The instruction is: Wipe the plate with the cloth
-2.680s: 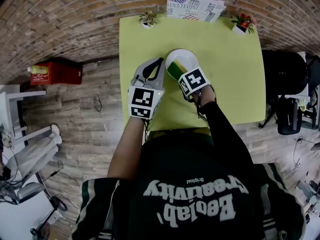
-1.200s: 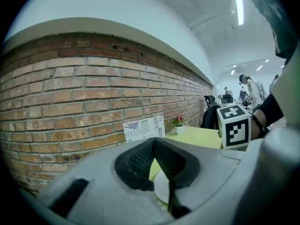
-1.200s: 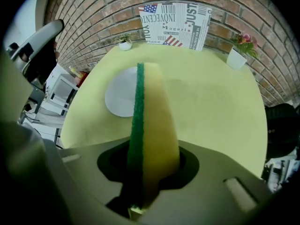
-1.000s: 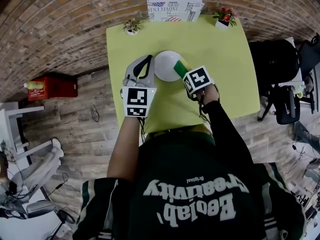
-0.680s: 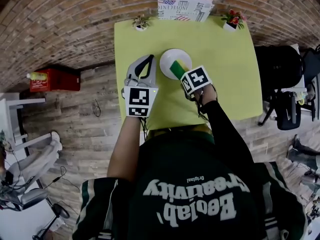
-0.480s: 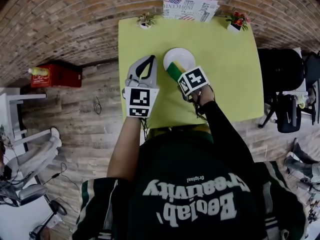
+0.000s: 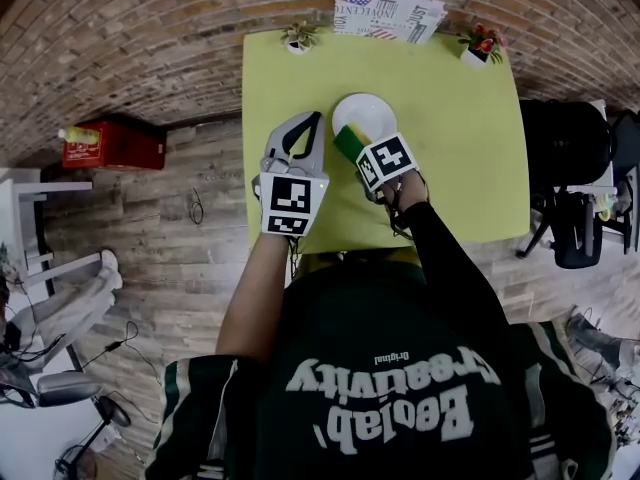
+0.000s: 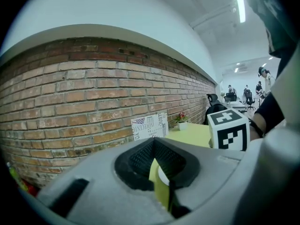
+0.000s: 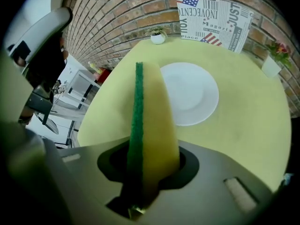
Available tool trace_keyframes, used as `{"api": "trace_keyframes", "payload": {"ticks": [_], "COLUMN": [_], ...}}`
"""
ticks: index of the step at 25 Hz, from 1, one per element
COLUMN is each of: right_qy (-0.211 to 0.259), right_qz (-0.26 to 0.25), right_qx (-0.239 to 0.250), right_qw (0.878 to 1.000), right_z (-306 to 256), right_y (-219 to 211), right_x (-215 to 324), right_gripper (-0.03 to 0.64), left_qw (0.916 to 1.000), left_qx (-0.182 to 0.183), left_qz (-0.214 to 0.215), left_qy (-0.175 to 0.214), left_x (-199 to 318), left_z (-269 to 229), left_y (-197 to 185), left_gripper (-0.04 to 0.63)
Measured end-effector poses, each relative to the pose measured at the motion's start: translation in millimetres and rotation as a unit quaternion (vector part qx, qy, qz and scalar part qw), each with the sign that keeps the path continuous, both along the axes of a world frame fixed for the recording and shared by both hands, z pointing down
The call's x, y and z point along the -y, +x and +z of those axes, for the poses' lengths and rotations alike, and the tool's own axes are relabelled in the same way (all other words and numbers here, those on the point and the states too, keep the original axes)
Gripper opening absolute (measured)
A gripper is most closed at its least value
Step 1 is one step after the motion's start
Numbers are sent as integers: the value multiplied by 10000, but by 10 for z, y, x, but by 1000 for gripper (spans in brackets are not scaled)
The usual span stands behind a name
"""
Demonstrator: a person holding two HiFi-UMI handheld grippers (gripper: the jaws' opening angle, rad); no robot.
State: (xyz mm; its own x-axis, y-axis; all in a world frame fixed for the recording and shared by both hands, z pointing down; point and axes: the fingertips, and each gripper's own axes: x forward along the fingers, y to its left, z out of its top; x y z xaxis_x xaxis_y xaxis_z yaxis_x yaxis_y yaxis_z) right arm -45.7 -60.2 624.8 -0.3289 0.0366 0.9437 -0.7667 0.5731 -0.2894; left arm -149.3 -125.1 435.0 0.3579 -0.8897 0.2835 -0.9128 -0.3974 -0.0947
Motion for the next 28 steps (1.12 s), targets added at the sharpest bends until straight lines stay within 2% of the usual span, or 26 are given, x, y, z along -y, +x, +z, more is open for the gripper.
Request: {"api": "trace_keyframes", "payload": {"ticks": [12, 21, 28], "right_qy": [16, 88, 92], "right_qz": [478, 928, 1217], "right_qx": [-235, -314, -291], "right_qw": [9986, 9952, 9921], "right_z": [9, -10, -11], "right_y": [474, 903, 1051], "right_x": [78, 144, 150], "right_gripper": [132, 132, 132], "left_qw": [9995, 9987, 9980], "left_qx": [-34, -113, -133], "left_qz": [156, 446, 566], "left_qy": [-287, -230, -232], "left_x": [136, 241, 237], "left_z": [157, 111, 107], "left_y": [220, 476, 552], "left_gripper": [3, 3, 3]}}
